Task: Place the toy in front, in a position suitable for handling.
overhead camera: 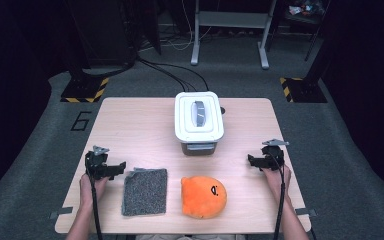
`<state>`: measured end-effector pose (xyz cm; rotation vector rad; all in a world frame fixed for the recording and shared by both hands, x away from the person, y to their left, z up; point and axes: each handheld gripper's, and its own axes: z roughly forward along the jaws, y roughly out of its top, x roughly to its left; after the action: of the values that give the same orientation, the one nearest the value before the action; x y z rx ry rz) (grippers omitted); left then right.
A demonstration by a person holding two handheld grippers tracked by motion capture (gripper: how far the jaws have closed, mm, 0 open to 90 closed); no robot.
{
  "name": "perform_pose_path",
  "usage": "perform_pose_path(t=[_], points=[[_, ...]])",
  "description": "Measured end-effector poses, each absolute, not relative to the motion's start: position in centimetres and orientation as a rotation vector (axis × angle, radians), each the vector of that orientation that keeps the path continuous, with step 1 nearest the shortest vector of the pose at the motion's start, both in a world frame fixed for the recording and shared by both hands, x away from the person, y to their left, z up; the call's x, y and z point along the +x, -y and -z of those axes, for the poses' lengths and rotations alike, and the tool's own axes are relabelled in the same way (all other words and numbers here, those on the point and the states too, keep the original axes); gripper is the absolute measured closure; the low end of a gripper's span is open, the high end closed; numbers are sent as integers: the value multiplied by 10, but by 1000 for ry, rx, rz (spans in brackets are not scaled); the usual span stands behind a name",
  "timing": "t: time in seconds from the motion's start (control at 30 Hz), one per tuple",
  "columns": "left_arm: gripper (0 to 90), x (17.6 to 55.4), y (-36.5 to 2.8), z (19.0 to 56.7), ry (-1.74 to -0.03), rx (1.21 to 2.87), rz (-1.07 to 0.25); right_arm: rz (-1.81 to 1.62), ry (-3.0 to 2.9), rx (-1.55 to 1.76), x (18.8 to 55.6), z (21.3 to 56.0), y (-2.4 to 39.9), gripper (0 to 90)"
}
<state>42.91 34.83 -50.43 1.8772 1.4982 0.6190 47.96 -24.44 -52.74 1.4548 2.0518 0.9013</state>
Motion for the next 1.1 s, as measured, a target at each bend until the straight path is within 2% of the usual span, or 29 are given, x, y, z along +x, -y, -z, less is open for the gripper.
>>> perform_pose_path(t=[0.27,0.4,0.87,0.9,1.1], points=[[16,445,-338,459,-1458,1802,-544,-908,-2054,1458,479,528,246,98],[0,454,-324,444,-1426,1802,-559,-910,-2058,1455,479,528,246,97],[2,484,-252,402,-1267,1868,-548,-902,-2064,1453,479,527,248,98],[3,489,-238,397,-1242,1878,-546,-902,-2063,1456,479,527,248,98],[18,500,-209,393,-1190,1915,-537,-903,-2063,1455,480,527,248,98]])
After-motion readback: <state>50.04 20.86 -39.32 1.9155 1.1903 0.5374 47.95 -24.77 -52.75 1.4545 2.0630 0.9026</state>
